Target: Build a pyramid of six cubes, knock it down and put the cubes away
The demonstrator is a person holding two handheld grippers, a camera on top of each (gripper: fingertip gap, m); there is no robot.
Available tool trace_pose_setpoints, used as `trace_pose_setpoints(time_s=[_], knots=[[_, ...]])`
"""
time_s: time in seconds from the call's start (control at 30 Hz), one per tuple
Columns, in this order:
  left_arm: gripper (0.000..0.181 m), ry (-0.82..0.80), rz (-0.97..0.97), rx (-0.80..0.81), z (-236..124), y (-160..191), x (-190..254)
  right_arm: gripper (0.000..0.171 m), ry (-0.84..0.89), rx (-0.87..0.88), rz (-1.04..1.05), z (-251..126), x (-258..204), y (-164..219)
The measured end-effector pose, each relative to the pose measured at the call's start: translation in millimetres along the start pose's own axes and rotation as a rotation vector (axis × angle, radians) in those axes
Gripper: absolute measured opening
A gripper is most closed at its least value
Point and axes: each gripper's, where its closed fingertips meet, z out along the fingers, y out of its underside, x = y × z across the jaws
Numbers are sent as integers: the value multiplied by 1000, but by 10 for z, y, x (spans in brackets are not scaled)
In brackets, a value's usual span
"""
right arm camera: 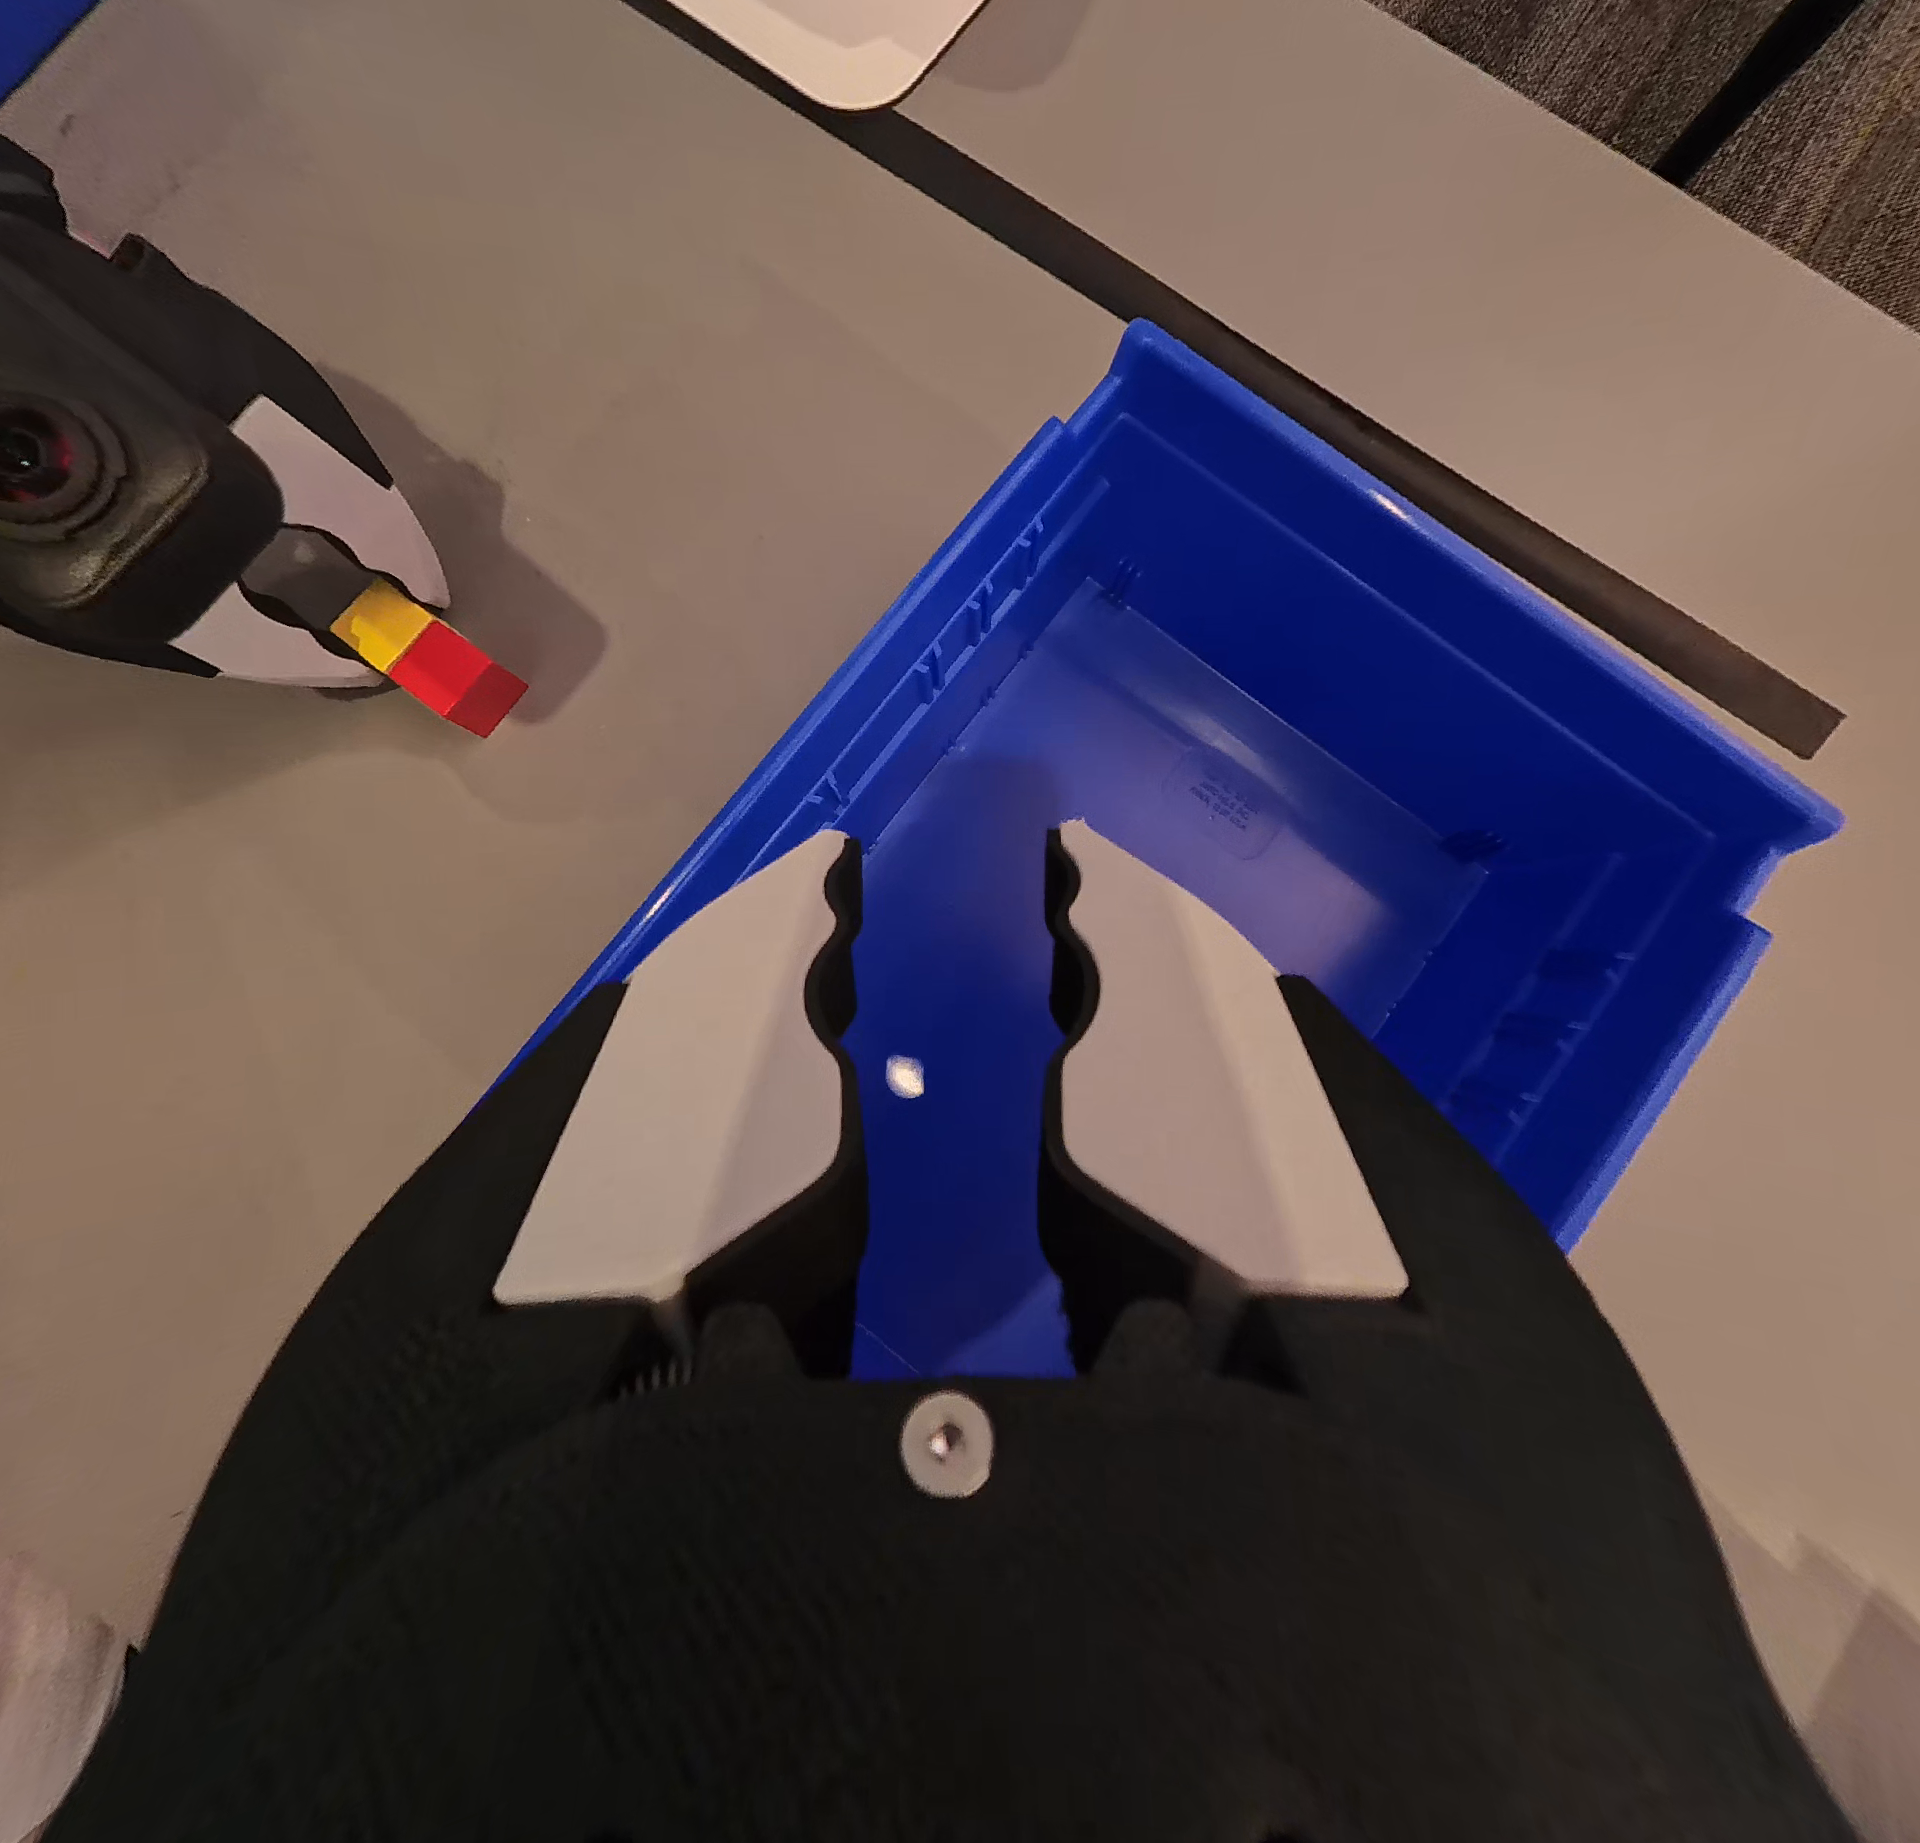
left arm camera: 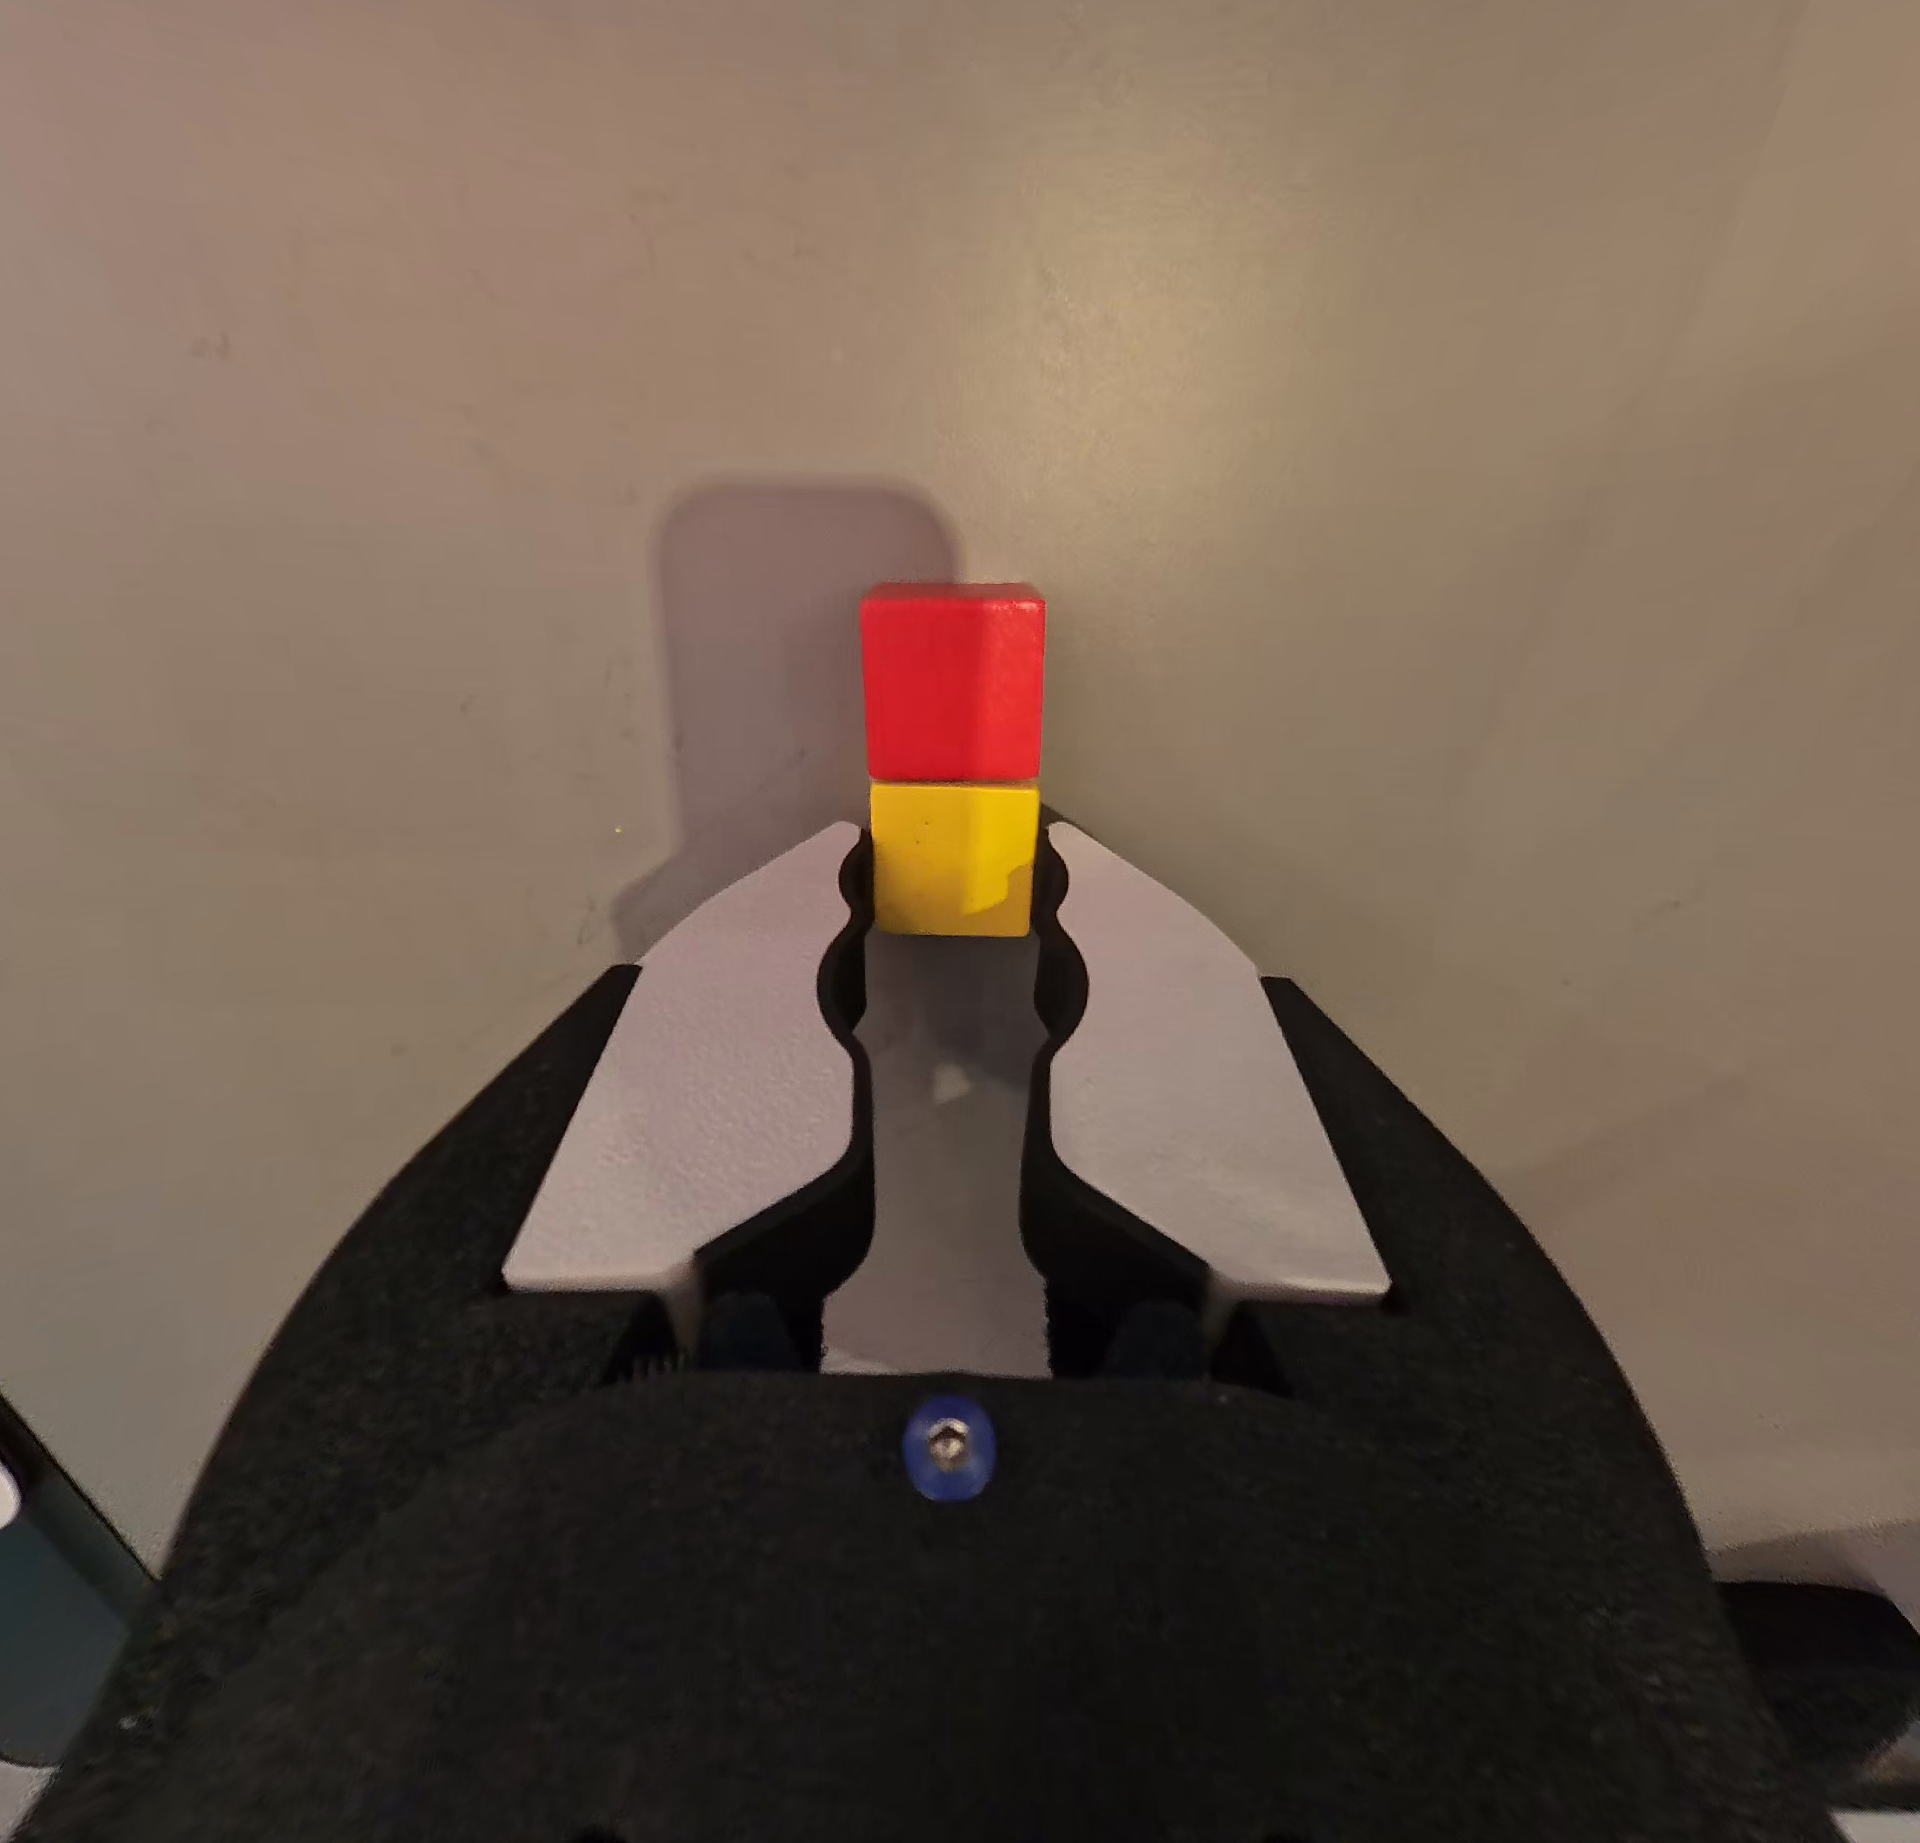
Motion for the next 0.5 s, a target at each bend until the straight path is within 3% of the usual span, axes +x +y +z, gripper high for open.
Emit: trace_pose_setpoints(time_s=[0.13,0.33,0.5], knots=[[32,-8,-15,13,26,-24,-21,36,-3,-12,-2,14,0,24],[55,22,-44,46,-3,-37,2,36,-9,-17,1,26,10,39],[58,-12,-41,125,-436,1,6,36,-17,-28,0,45,12,69]])
